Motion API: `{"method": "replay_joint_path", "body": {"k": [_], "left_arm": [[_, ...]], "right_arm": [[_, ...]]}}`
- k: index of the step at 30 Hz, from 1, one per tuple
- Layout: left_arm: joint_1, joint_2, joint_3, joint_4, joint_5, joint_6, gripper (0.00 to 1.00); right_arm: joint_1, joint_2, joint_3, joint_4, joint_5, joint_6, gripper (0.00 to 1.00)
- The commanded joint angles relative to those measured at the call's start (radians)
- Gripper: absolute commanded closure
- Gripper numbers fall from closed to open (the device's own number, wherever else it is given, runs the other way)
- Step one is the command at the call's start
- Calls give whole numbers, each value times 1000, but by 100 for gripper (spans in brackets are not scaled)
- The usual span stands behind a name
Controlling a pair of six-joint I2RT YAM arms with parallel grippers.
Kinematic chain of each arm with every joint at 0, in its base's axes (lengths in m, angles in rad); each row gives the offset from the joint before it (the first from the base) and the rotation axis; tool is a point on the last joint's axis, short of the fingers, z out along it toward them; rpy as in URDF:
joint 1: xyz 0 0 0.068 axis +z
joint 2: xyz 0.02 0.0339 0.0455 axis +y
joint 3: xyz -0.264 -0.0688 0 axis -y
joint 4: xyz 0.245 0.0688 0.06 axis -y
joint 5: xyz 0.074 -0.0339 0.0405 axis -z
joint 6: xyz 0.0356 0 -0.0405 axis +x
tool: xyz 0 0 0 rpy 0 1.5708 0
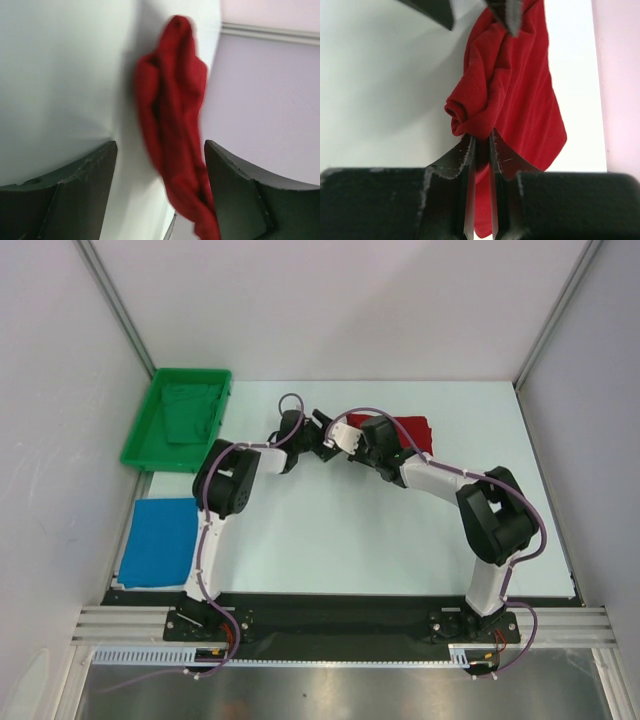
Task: Fold and stack the t-shirts
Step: Neatly place the folded tshirt to the corner
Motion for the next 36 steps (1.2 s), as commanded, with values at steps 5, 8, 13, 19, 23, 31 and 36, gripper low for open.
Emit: {"method": "replay_joint_path", "body": {"k": [5, 8, 13, 19, 23, 31, 36], "left_arm": [[-15, -155, -81, -64, -137, 52, 23], [-20, -79, -15, -84, -78, -3, 21], [-40, -10, 31, -29, -36, -63, 16], [-46, 20, 69, -18, -42, -119, 2], [-51, 50, 137, -82, -59, -114, 3], [-54, 173, 328, -200, -72, -109, 14], [-51, 221, 385, -164, -58, -109, 37]], "right_arm": [[-17, -71, 0, 59, -24, 18, 100], [-15, -71, -3, 61, -32, 20, 100], [-14, -80, -12, 67, -36, 23, 100], [-15, -83, -18, 71, -42, 26, 100], [-17, -86, -23, 74, -47, 29, 100], [-11, -112, -49, 79, -61, 31, 100], [-12, -126, -78, 98, -67, 38, 100]]}}
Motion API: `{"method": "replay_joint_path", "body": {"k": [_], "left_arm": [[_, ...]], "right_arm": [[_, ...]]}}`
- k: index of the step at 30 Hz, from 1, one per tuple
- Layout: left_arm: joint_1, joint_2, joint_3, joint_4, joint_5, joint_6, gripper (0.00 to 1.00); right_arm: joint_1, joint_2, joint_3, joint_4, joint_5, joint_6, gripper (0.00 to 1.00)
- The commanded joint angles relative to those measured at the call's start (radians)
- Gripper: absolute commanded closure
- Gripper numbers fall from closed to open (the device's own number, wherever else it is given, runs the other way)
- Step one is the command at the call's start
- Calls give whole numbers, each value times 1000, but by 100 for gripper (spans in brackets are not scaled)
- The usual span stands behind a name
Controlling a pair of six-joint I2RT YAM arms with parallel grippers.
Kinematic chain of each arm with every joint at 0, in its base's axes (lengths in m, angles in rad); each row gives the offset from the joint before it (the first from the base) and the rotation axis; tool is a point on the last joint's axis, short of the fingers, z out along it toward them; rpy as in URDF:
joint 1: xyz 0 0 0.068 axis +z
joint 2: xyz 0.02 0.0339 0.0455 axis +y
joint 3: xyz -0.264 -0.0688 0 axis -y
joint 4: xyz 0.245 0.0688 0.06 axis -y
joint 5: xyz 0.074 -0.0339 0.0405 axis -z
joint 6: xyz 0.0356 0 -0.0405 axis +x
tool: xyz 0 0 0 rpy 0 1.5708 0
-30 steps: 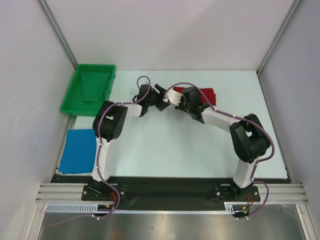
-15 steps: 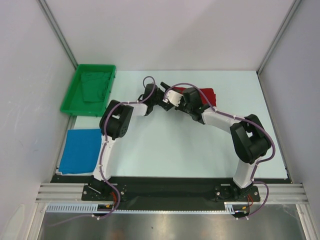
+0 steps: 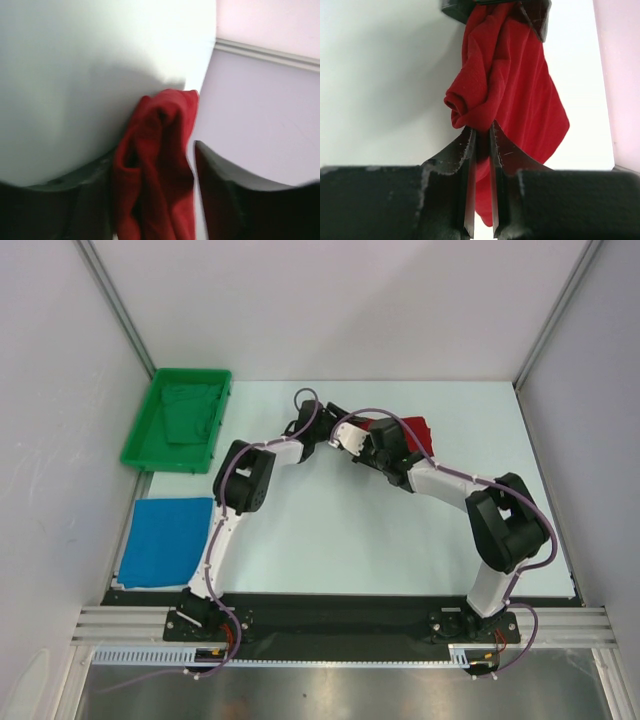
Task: Fold and stack the t-shirts
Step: Neatly place the folded tshirt to the corner
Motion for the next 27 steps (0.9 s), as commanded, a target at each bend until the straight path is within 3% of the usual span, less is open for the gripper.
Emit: {"method": "replay_joint_path", "body": {"k": [1, 2, 4, 5, 6, 7, 10, 15, 22, 27], "left_arm": [[-4, 30, 38, -1, -1, -5, 41], [-1, 31, 39, 11, -3, 6, 55], [7, 31, 48, 13, -6, 43, 72], [10, 30, 63, -1, -3, 99, 96], [15, 19, 65, -11, -7, 127, 100], [16, 5, 59, -13, -12, 156, 100], [18, -85, -30, 27, -32, 263, 100], [19, -361, -324, 106, -122, 446, 100], [24, -724, -741, 166, -240, 586, 100], [27, -1006, -973, 55, -384, 652, 100]], "right_arm": [[3, -54, -11, 53, -19, 16, 100], [3, -57, -14, 46, -22, 22, 100], [8, -66, -31, 46, -19, 42, 100], [13, -68, -37, 46, -6, 77, 94], [20, -72, -48, 47, 15, 94, 69], [28, -86, -71, 52, 61, 112, 60], [36, -136, -105, 29, 134, 221, 48], [5, -334, -185, -25, 239, 500, 29], [16, -607, -287, -135, 258, 643, 26], [75, -744, -346, -151, 239, 645, 26]]}}
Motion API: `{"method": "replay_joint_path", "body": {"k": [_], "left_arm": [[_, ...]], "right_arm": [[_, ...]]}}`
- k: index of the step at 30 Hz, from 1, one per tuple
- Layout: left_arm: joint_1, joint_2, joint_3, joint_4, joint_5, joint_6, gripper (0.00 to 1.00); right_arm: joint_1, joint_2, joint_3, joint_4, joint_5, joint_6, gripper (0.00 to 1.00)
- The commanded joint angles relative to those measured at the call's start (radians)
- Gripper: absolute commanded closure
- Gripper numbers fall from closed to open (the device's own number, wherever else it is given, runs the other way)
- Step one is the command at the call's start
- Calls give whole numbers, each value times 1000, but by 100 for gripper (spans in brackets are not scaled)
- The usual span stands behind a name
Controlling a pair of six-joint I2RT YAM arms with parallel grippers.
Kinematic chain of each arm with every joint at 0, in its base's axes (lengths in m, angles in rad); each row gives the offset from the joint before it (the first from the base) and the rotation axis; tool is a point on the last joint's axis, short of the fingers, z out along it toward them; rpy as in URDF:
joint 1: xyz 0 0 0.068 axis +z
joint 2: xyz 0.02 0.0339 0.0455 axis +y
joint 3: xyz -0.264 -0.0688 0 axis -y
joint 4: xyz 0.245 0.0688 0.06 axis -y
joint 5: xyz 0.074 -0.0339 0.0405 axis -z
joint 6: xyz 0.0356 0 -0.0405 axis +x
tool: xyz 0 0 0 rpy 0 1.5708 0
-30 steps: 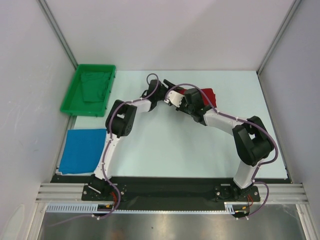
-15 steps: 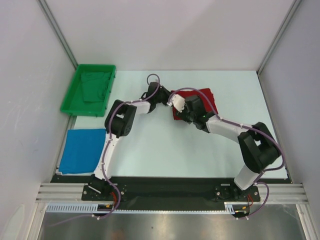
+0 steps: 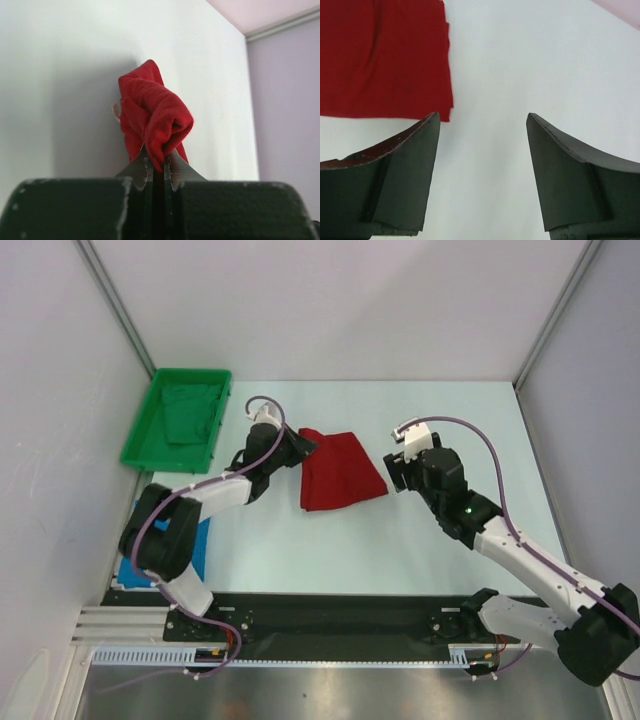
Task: Fold and stack the t-shirts
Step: Neatly place the folded tshirt to the corner
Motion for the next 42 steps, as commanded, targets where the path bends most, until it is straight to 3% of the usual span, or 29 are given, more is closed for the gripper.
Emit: {"method": "replay_joint_path", "body": {"k": [1, 6, 13, 21, 27, 37, 42], "left_arm": [[10, -188, -107, -77, -177, 109, 100], [22, -379, -218, -229, -341, 125, 100], [125, -509, -125, -589, -427, 109, 100], [289, -664, -118, -660, -401, 106, 100], [399, -673, -69, -758, -374, 128, 100], [413, -764, -75, -876, -391, -13, 100], [413, -825, -85, -918, -507, -23, 100]], "right_arm": [[32, -65, -38, -32, -7, 52, 26], [78, -98, -57, -27, -40, 80, 27], [117, -111, -52, -33, -33, 75, 27], [135, -136, -63, -35, -33, 69, 27], [138, -131, -71, -36, -33, 62, 27], [148, -105, -80, -1, -50, 75, 27], [155, -99, -77, -1, -53, 68, 27]]}}
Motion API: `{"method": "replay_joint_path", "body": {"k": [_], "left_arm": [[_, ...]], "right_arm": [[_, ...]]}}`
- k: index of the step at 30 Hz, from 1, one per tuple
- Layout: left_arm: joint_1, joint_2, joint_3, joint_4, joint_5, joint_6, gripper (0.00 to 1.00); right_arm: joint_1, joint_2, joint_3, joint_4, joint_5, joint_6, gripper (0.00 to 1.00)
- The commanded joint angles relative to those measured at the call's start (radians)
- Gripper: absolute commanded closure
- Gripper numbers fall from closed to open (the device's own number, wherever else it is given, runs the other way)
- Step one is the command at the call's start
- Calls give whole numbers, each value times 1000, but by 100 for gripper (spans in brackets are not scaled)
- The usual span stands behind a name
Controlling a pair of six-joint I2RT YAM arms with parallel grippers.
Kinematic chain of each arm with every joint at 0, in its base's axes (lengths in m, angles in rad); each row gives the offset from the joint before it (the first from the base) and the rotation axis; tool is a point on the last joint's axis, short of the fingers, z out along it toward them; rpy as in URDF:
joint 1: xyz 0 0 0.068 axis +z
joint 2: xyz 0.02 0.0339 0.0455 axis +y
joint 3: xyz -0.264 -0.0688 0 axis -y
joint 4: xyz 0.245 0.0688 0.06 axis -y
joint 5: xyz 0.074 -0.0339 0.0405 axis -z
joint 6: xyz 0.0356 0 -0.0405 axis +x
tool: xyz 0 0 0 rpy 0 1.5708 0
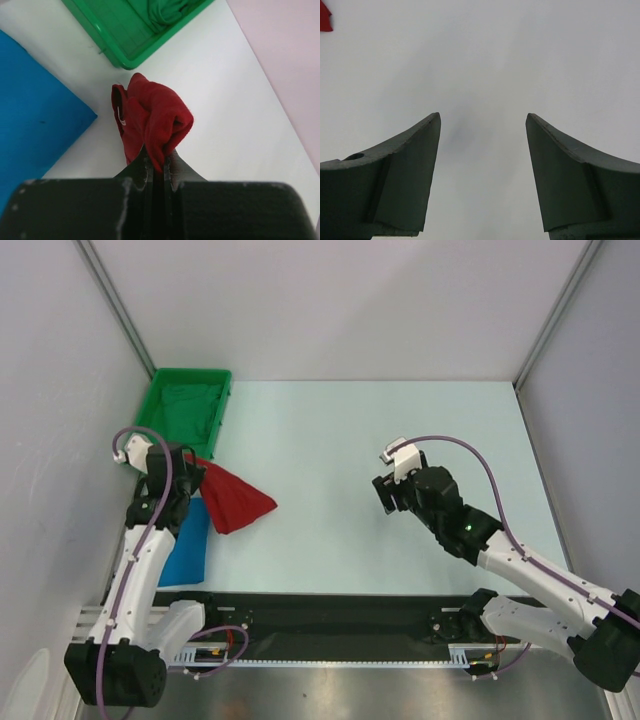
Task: Fold and stack the t-shirts
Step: Neatly place the folded tshirt to the corner
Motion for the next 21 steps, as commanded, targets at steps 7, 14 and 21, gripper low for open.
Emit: {"method": "replay_joint_path", "body": {"k": [7, 14, 21], "left_arm": [[18, -17, 60, -54, -120, 8, 100], [62, -17, 88, -113, -165, 8, 100], [130, -18, 100, -99, -156, 49, 100]], "right_arm": [[10, -13, -8, 35, 0, -2, 26], [10, -21, -23, 32, 6, -5, 26], [10, -10, -31, 42, -11, 5, 26]]}}
